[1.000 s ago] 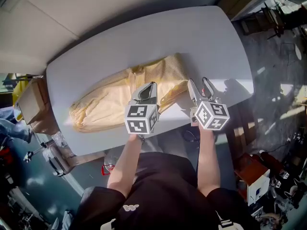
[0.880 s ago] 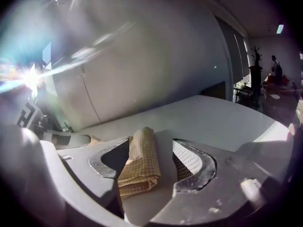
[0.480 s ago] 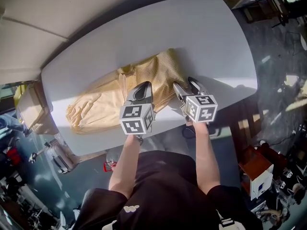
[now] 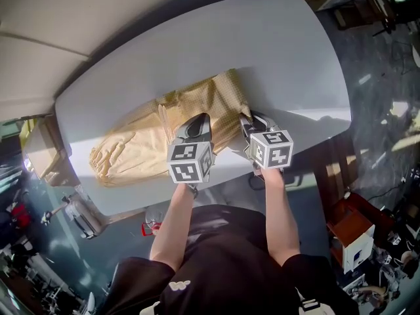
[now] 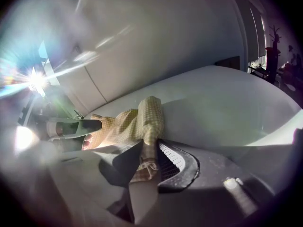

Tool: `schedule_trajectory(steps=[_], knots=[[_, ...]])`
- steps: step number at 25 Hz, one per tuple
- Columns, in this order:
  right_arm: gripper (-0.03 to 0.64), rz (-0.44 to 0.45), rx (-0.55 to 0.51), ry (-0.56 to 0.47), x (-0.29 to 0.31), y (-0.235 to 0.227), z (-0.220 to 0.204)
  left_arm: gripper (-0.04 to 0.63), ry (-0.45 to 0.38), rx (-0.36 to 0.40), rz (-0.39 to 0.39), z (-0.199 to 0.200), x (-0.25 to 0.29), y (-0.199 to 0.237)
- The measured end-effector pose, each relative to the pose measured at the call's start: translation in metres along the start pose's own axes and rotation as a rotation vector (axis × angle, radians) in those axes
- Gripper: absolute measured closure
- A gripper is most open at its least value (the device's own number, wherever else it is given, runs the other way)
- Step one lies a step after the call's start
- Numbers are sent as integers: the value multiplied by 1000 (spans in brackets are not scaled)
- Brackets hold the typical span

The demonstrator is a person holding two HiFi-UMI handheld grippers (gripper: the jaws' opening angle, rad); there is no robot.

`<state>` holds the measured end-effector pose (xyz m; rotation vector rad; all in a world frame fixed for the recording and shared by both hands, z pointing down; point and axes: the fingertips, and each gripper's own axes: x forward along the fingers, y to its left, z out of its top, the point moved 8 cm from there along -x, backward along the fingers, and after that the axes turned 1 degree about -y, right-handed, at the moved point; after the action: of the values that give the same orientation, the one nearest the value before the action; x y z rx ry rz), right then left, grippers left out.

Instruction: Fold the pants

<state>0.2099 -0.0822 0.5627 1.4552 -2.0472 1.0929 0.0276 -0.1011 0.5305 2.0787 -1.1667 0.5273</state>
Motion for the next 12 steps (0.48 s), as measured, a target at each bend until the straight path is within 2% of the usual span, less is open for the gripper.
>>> schedule_trajectory(steps=[5, 12], knots=[[528, -54, 26, -33, -19, -29, 7, 592, 14, 34, -53, 8, 19, -25], [529, -210, 94, -81, -75, -104, 10, 592, 28, 82, -148, 13, 51, -74]])
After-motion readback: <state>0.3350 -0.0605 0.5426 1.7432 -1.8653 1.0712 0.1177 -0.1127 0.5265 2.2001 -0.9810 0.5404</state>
